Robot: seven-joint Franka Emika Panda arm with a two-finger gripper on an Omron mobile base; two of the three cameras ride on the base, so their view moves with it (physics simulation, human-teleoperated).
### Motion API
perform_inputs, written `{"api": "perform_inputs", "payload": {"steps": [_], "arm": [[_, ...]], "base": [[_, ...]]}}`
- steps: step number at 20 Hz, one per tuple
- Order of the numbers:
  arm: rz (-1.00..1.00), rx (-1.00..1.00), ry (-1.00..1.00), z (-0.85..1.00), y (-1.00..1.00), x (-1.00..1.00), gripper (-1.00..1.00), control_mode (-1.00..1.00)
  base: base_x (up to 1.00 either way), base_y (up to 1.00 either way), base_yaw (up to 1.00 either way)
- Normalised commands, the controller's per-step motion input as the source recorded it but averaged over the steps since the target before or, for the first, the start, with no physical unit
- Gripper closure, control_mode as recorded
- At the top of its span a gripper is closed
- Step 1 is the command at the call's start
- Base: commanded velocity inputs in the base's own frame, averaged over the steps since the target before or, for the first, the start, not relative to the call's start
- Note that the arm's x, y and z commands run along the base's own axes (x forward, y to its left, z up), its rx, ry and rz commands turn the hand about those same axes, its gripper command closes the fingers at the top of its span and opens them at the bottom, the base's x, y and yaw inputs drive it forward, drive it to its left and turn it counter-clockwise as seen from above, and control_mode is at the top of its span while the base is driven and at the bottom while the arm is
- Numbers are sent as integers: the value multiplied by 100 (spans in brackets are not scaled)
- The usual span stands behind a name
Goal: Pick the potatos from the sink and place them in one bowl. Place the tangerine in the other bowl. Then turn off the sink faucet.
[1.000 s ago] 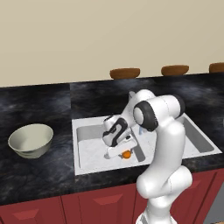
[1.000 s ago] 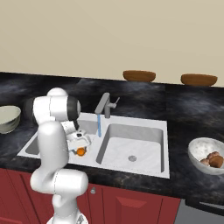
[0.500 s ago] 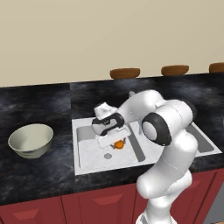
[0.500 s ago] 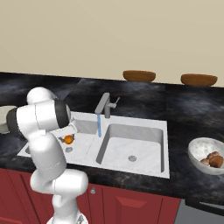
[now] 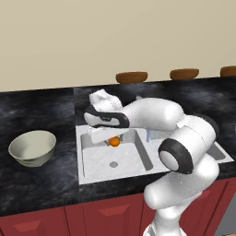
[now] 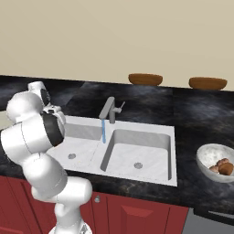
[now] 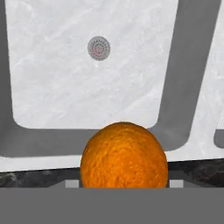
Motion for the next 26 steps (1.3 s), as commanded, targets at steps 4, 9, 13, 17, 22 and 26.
{"api": "perform_inputs", "payload": {"steps": [4,9,13,17,22,26], "arm": [[-3,23,0,100,14,-28,100,-100],[-1,24,-2,95,7,-32,100,-100],[0,22,-5,60,23,-24,100,-100],[0,20,-10,24,46,-11,100,-100],[0,11,-7,7,70,-1,100,-100],[0,3,-5,0,81,-1,100,-100]], "base": [[0,0,0],[0,0,0],[0,0,0],[0,0,0],[0,0,0],[0,0,0]]}}
